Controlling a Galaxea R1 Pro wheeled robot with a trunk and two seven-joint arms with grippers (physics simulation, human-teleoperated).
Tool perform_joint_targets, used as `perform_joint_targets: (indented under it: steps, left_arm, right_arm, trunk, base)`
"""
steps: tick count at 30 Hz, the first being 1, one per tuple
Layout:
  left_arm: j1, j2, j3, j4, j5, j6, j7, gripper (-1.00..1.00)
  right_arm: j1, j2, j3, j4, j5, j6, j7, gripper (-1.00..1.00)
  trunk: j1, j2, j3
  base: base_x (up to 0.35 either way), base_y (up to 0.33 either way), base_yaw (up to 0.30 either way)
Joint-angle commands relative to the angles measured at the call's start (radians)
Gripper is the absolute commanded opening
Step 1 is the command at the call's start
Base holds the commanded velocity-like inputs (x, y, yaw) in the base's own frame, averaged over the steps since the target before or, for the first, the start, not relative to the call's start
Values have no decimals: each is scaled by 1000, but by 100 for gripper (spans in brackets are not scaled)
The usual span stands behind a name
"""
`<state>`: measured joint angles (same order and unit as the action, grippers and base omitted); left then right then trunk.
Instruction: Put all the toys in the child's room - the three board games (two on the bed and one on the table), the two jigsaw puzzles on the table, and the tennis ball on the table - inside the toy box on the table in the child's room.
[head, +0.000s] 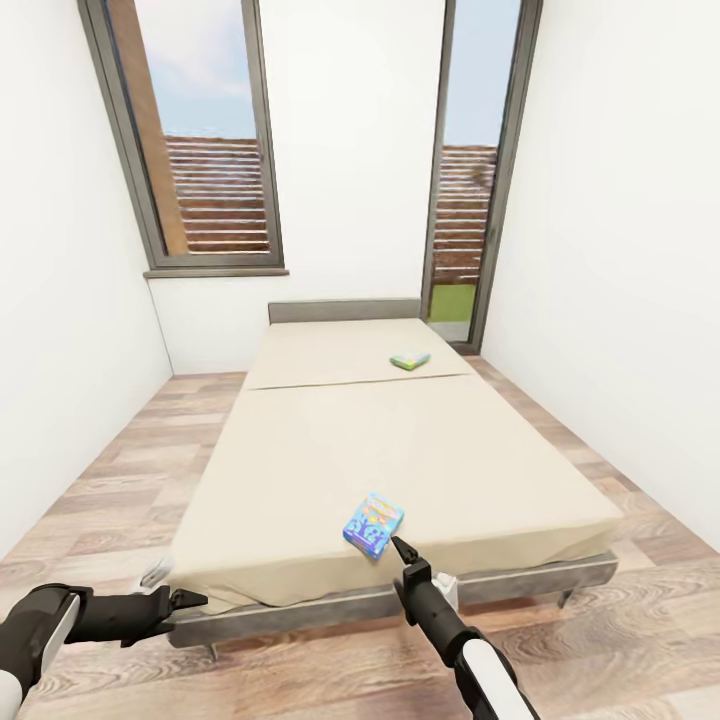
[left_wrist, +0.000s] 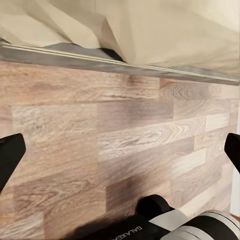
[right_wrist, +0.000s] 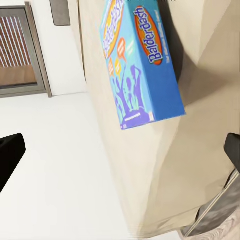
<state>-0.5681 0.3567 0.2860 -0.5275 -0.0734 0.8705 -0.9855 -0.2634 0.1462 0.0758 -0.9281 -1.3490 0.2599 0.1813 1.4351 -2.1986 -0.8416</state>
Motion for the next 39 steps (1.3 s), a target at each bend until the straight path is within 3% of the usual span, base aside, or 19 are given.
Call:
perform_joint_targets:
  steps: [1,15,31,39]
  left_arm:
    - [0,-1,5,0,-8,7,-7,100]
    - [0,-1,7,-1,-4,14,-9,100]
    - [1,-1,6,0,-3,15,-10,100]
    - [1,-1,7,0,-3,15,-10,100]
  right_arm:
    - [0,0,-1,0,-7,3,1,100]
    - [0,0,-1,2,-7,3,1,100]
    - [0,0,-1,8,-7,2,1,100]
    - [0,0,0,8,-7,2,1,100]
  trunk:
    - [0,0,-1]
    - [0,0,-1]
    - [61,-112,-51]
    - [61,-112,-51]
  base:
    - [122,42,0]
    - [28,10,0]
    - [0,0,0]
    - [0,0,0]
